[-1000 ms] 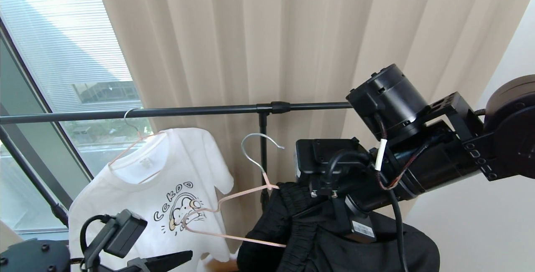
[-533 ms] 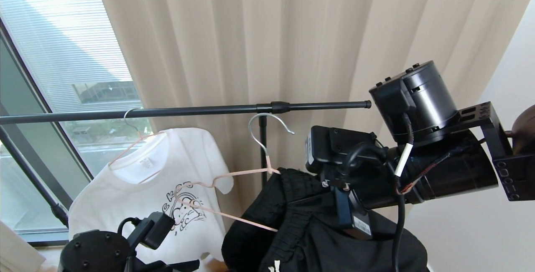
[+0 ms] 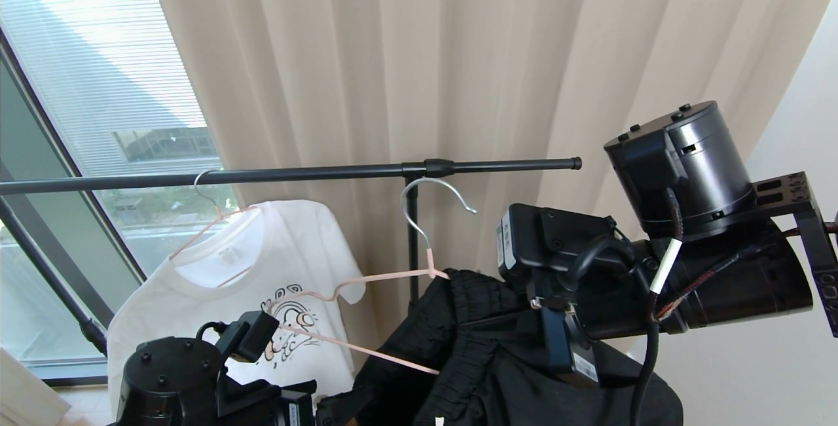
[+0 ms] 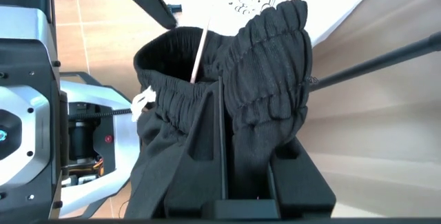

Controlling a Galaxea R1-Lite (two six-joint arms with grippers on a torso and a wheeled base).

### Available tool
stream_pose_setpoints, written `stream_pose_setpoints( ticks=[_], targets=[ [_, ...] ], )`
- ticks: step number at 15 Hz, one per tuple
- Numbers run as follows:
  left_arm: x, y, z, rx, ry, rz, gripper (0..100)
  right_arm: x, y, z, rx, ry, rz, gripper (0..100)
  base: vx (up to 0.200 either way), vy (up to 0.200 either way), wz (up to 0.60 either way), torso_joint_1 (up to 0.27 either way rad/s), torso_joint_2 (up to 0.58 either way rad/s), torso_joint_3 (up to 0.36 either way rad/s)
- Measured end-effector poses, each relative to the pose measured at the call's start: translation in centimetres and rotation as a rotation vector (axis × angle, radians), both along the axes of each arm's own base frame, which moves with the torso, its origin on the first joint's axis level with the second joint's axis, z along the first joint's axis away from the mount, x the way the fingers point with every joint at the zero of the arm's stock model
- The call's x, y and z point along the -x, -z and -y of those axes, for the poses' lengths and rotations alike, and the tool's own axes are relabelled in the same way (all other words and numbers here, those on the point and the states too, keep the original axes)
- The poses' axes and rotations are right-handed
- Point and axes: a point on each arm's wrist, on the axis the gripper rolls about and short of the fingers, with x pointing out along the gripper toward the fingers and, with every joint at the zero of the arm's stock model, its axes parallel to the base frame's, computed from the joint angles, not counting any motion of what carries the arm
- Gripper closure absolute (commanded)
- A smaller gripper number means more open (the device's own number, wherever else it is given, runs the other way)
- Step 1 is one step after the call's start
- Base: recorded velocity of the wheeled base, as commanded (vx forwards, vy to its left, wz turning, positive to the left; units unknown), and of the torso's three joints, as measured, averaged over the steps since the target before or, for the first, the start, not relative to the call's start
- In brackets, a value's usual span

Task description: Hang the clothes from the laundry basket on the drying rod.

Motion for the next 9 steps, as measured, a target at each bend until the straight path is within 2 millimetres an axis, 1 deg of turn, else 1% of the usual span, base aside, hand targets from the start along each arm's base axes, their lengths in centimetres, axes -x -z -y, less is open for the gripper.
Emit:
stream_pose_setpoints(
  ticks=[5,7,9],
  targets=[
    [-0.23,0.78,0.22,-0.018,0.002,-0.021,0,0.40,-0.35,0.28,-0.013,0.007,-0.003,100,0.000,0.000,0.00,0.000,0.00,0.000],
    [-0.33,0.77,0.50,-0.013,-0.002,0.004,0,0.79,-0.66,0.03,-0.043,0.030,-0.034,100,0.000,0.000,0.00,0.000,0.00,0.000],
    [-0.27,1.07,0.89,-0.038,-0.019,0.009,0,0.94,-0.92,-0.26,-0.072,0.024,-0.016,100,0.000,0.000,0.00,0.000,0.00,0.000]
  ],
)
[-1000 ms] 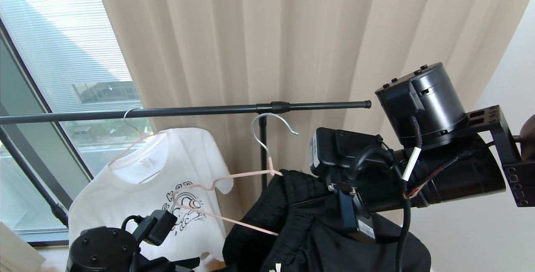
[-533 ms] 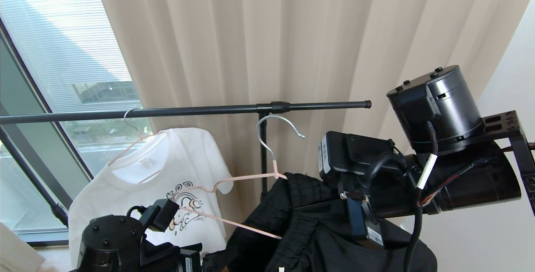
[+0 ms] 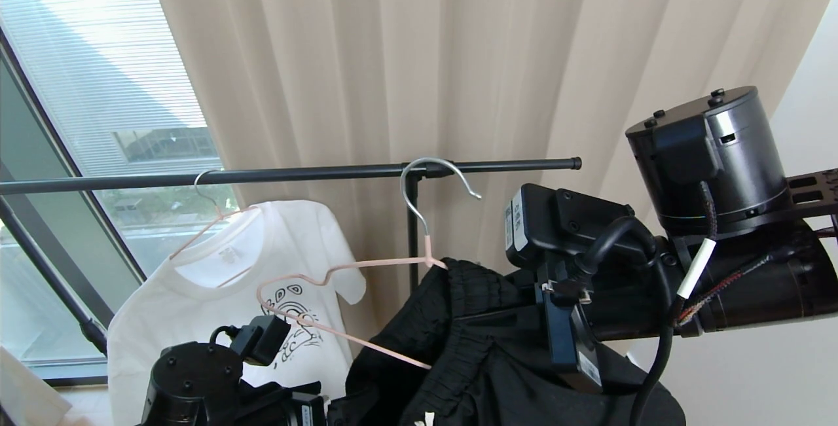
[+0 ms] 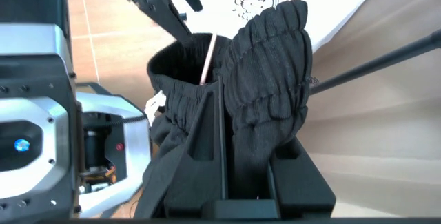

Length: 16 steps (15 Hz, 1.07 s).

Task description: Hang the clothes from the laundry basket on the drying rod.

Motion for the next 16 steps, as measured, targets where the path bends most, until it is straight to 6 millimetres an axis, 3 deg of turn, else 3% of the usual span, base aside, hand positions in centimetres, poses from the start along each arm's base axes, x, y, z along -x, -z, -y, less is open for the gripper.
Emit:
stream_pose_setpoints(
  ticks=[2,3,11,16],
  targets=[
    [-0.1,0.2,0.4,-0.006,-0.003,0.012,0,0.2,-0.1,0.0,-0.006,-0.003,0.004,100,0.000,0.000,0.00,0.000,0.00,0.000],
    [-0.2,0.2,0.6,0.005,-0.002,0.031,100,0.3,0.0,0.1,-0.006,-0.004,0.003,100,0.000,0.000,0.00,0.000,0.00,0.000],
    [0.3,-0.1,0.7,0.038,0.016,0.169,100,0.5,1.1,1.1,0.021,0.016,-0.020,100,0.000,0.000,0.00,0.000,0.00,0.000],
    [0.2,-0.2,0.5,0.015,-0.002,0.196,100,0.4,2.0,3.2,0.023,0.083,-0.041,100,0.000,0.000,0.00,0.000,0.00,0.000]
  ],
)
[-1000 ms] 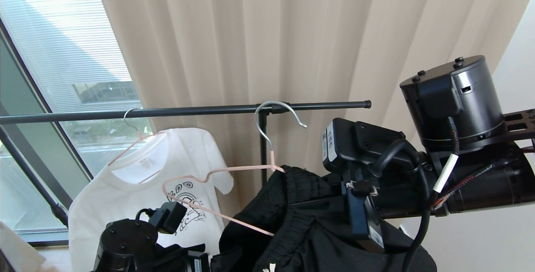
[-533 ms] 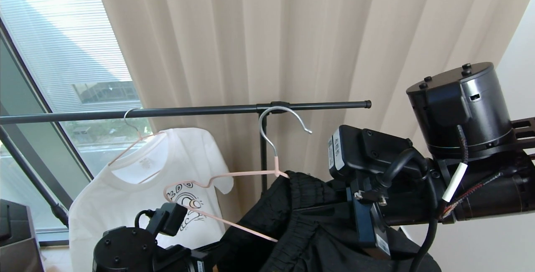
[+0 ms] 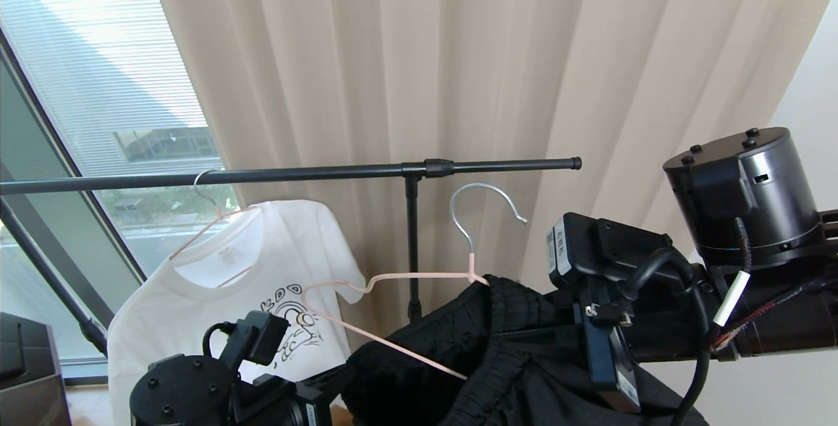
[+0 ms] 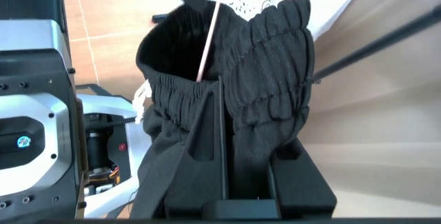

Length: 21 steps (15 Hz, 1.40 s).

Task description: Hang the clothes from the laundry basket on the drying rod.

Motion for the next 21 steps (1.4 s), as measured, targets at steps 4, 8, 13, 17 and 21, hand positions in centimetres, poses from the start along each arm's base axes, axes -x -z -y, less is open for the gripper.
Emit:
stream_pose_setpoints(
  ticks=[4,8,13,17,21],
  targets=[
    [-0.2,0.1,-0.2,-0.010,-0.019,0.001,100,0.7,1.0,1.2,-0.056,0.062,-0.020,100,0.000,0.000,0.00,0.000,0.00,0.000],
    [-1.1,0.2,-1.3,-0.051,-0.064,0.030,100,1.1,1.4,2.1,-0.048,0.084,-0.023,100,0.000,0.000,0.00,0.000,0.00,0.000],
    [-1.9,0.0,-2.4,-0.063,-0.118,0.062,100,1.4,1.9,2.5,-0.011,0.063,0.004,100,0.000,0.000,0.00,0.000,0.00,0.000],
    [-2.2,-0.1,-2.8,-0.066,-0.135,0.074,100,1.3,2.5,2.9,0.063,0.084,0.066,100,0.000,0.000,0.00,0.000,0.00,0.000],
    [-2.2,-0.3,-2.9,-0.063,-0.140,0.083,100,1.0,2.9,3.1,0.095,0.119,0.078,100,0.000,0.000,0.00,0.000,0.00,0.000]
  ],
)
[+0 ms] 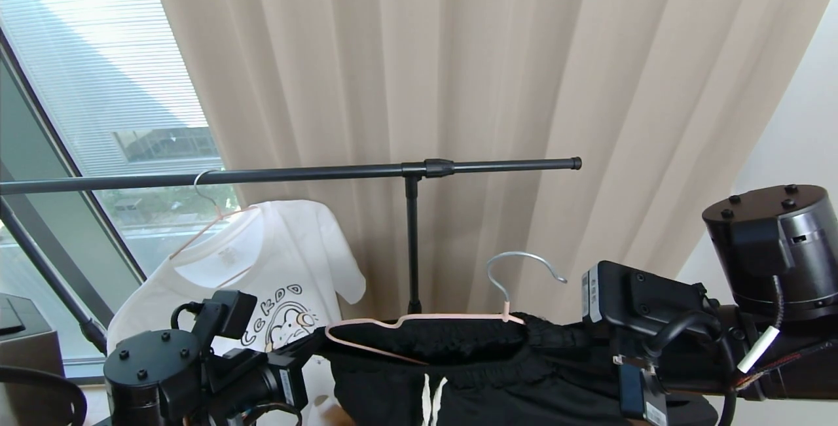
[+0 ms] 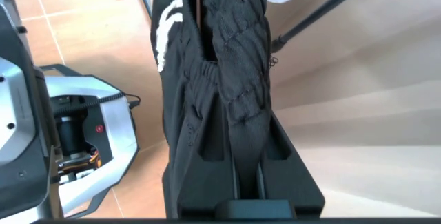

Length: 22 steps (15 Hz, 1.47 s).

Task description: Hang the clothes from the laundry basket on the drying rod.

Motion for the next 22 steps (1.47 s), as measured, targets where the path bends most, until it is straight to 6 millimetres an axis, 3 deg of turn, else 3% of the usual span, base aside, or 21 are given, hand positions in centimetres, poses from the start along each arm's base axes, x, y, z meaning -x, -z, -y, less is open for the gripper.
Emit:
stream_pose_setpoints(
  ticks=[9,16,20,22],
  targets=[
    [-0.1,-0.7,-0.6,-0.012,-0.016,0.044,100,-0.3,0.9,0.1,0.085,0.027,0.029,100,0.000,0.000,0.00,0.000,0.00,0.000],
    [0.2,-1.5,-0.8,-0.117,0.020,0.112,100,-0.8,1.6,-0.1,0.139,0.076,0.037,100,0.000,0.000,0.00,0.000,0.00,0.000],
    [-0.7,-2.4,-0.4,-0.175,0.028,0.024,100,-0.9,1.6,-0.2,0.140,0.080,0.038,100,0.000,0.000,0.00,0.000,0.00,0.000],
    [-1.2,-3.9,-0.2,-0.210,0.033,-0.045,100,-0.9,1.6,-0.2,0.143,0.088,0.045,100,0.000,0.000,0.00,0.000,0.00,0.000]
  ],
)
